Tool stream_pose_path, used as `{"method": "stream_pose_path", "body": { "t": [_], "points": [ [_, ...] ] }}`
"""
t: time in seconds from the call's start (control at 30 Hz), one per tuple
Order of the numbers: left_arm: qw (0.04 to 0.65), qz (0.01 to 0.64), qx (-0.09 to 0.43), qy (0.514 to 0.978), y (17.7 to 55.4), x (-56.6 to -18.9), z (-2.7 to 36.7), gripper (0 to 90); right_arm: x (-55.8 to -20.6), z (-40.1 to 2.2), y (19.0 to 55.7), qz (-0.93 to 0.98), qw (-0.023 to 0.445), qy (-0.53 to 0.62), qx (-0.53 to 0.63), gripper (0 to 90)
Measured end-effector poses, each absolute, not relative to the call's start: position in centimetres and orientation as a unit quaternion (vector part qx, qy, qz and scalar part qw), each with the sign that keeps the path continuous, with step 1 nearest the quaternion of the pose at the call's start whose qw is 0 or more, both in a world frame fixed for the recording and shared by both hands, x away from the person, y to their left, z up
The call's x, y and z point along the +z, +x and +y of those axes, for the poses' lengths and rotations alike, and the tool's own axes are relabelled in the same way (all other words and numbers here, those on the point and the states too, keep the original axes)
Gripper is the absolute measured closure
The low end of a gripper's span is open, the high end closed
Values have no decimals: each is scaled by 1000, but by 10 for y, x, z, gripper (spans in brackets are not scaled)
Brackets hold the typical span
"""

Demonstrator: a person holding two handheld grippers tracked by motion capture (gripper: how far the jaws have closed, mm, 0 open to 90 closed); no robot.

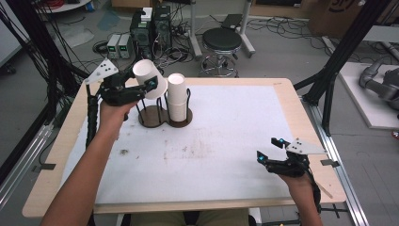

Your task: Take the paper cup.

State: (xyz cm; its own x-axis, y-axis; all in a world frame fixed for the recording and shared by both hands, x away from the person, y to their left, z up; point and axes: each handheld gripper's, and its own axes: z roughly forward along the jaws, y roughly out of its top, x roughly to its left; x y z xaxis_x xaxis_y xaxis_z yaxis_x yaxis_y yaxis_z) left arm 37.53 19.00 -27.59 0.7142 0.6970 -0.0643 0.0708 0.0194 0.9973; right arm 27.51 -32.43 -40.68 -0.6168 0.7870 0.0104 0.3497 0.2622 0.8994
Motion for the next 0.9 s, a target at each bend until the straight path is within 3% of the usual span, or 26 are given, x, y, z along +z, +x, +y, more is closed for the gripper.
{"method": "stream_pose_path", "body": {
  "t": [0.4, 0.9],
  "points": [
    [659, 272, 215, 668, 342, -310, 195, 314, -407, -320, 275, 765, 226, 369, 477, 210],
    [664, 236, 172, 689, 327, -345, 176, 313, -406, -307, 283, 775, 209, 348, 485, 210]
  ]
}}
